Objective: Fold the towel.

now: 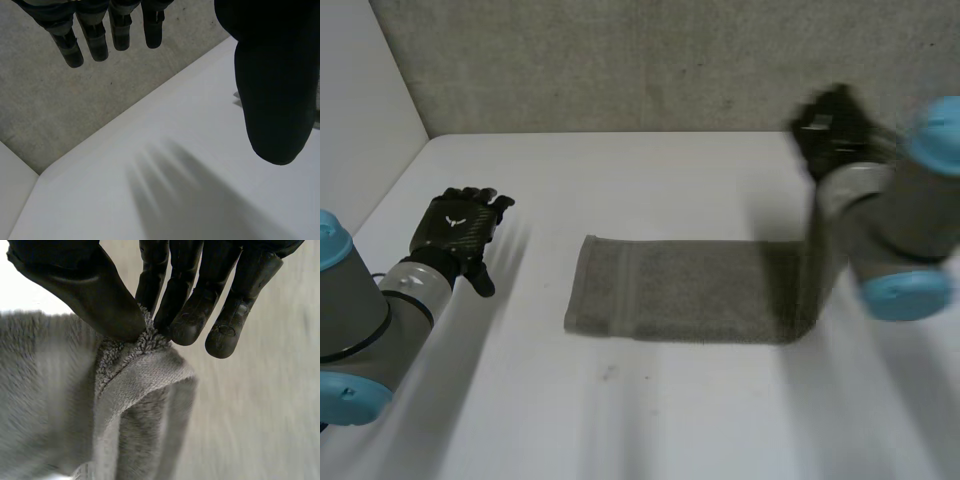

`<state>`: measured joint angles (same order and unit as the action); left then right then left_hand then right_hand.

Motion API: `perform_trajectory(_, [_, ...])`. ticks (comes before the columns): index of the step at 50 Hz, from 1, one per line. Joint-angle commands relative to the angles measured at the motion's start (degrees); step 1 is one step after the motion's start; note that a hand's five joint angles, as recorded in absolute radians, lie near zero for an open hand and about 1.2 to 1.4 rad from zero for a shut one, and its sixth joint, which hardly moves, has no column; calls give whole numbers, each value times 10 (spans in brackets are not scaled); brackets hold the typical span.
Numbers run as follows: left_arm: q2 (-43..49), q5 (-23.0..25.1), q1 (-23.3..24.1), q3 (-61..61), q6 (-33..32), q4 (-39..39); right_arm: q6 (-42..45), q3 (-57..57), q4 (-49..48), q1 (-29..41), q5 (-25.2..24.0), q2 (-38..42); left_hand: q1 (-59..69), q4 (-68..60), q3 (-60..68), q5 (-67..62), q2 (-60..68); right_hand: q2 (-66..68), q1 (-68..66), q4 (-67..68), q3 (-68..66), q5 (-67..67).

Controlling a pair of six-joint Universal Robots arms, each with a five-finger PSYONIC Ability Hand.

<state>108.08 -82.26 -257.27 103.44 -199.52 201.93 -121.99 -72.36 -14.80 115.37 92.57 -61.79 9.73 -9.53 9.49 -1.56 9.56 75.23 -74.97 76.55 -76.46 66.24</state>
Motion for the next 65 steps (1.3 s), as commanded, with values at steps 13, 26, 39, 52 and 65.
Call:
perform_trajectory(13, [0,0,6,4,0,4,-17,-59,-5,244,-91,113,3,-5,6,15,5,-130,127,-143,142,-140])
perform_trajectory(26, [3,0,10,4,1,9,-206,-200,4,98,-87,-63,3,-5,6,15,5,-652,650,-666,665,-662])
perform_trajectory(39, [7,0,17,4,1,10,-232,-264,30,-11,-86,3,3,-5,6,15,5,-429,426,-442,441,-439])
perform_trajectory(52, [-12,-4,42,-7,3,9,-141,-147,30,38,-48,-12,3,-5,5,16,4,48,-50,34,-35,38])
perform_trajectory(65, [-64,-9,57,-70,77,6,115,38,113,258,-115,152,3,-5,5,16,4,48,-50,34,-35,38])
